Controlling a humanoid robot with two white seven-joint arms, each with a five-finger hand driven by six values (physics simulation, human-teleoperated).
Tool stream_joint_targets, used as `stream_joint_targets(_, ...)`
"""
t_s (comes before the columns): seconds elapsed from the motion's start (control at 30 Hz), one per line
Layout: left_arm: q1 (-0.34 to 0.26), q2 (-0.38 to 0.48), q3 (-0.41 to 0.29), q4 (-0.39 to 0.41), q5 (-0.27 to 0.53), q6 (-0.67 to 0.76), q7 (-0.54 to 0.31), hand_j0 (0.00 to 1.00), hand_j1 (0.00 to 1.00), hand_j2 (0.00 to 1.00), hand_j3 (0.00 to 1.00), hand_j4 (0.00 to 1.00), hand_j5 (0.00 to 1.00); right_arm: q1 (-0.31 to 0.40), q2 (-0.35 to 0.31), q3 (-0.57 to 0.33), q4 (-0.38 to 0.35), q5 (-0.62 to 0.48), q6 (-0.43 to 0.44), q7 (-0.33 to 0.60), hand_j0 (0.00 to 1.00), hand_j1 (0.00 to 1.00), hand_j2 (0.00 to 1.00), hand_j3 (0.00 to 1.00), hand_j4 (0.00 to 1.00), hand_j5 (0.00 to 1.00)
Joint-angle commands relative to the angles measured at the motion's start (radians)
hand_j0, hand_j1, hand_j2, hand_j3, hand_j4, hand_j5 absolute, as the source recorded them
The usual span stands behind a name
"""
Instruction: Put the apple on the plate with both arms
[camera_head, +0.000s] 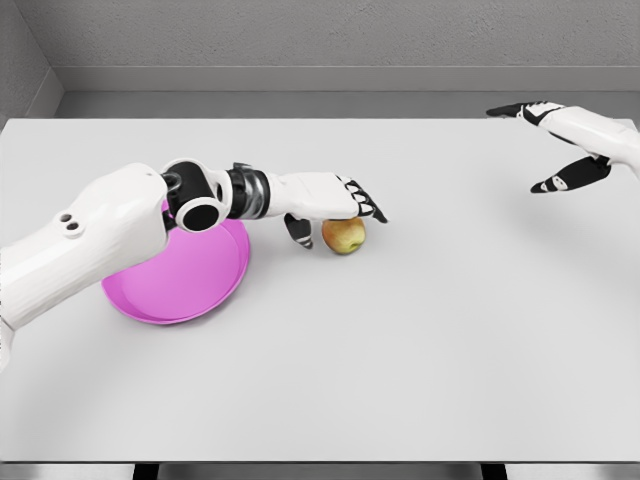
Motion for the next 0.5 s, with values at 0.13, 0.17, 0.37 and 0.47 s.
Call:
stream_joint_targets(0.13,-0.005,-0.039,-0.001,0.058,-0.013,0.001,0.0,0.98,0.98,0.98,0.98,0.98,0.98,0.0,-0.003,0.0,-0.001,-0.007,0.003,0.0,1.0,1.0,1.0,1.0,1.0,1.0)
stream_joint_targets(0.17,-0.005,-0.041,-0.001,0.058,-0.013,-0.001,0.0,0.98,0.98,0.98,0.98,0.98,0.98,0.002,-0.003,0.001,-0.001,-0.007,0.003,0.0,1.0,1.0,1.0,1.0,1.0,1.0)
stream_joint_targets(0.37,-0.009,-0.045,-0.025,0.058,-0.013,-0.001,0.002,0.93,0.93,0.93,0.93,0.93,0.93,0.002,-0.003,0.001,-0.001,-0.007,0.003,0.0,1.0,1.0,1.0,1.0,1.0,1.0)
stream_joint_targets(0.47,-0.011,-0.05,-0.028,0.058,-0.013,-0.001,0.002,0.89,0.89,0.89,0.89,0.89,0.89,0.0,-0.003,0.001,-0.001,-0.007,0.003,0.0,1.0,1.0,1.0,1.0,1.0,1.0)
